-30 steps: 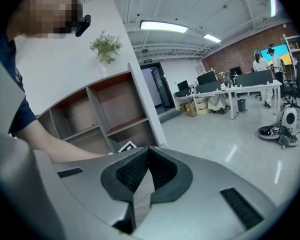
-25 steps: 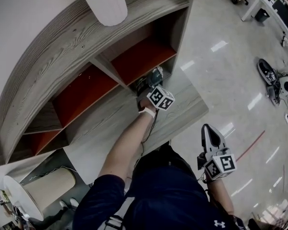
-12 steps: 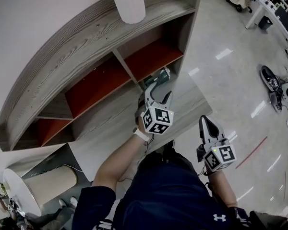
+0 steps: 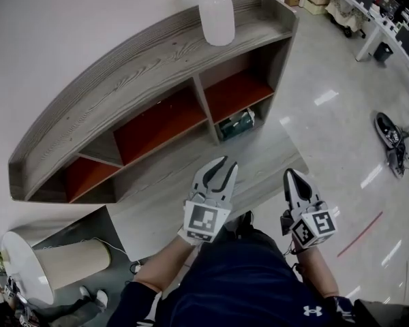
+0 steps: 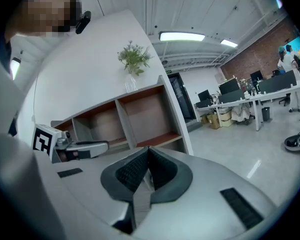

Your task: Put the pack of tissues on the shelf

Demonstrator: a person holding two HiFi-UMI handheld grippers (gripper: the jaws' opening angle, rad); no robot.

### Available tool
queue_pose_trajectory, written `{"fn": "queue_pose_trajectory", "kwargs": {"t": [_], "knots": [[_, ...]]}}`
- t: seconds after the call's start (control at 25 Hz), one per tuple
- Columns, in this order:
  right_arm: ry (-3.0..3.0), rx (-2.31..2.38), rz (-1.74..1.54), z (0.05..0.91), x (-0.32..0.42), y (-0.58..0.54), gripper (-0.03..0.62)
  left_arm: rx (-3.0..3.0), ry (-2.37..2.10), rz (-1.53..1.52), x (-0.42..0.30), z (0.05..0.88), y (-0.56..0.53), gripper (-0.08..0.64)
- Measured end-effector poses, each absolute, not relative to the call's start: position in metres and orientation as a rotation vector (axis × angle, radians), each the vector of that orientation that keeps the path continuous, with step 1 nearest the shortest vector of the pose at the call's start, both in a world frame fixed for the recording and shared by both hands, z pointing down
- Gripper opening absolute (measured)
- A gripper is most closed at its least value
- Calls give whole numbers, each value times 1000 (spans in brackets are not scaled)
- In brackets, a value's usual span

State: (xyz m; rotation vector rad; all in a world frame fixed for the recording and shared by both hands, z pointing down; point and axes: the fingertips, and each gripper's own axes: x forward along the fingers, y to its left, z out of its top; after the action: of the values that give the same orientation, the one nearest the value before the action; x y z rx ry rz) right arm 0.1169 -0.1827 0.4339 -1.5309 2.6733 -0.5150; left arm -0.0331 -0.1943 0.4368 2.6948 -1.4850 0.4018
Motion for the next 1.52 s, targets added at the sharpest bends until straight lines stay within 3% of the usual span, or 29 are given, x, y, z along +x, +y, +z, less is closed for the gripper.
{"fn": "queue_pose_trajectory", "kwargs": {"t": [0.08, 0.32, 1.52], "knots": [[2666, -1522, -490, 425, 113, -182, 11, 2711, -1529, 287, -43, 410, -183, 71], [2677, -1484, -433, 408, 97, -176, 11, 2686, -1608, 61, -63, 372, -159, 57], [2658, -1490, -249, 375, 90, -138, 11, 2691, -1476, 145, -57, 392, -126, 54]]}}
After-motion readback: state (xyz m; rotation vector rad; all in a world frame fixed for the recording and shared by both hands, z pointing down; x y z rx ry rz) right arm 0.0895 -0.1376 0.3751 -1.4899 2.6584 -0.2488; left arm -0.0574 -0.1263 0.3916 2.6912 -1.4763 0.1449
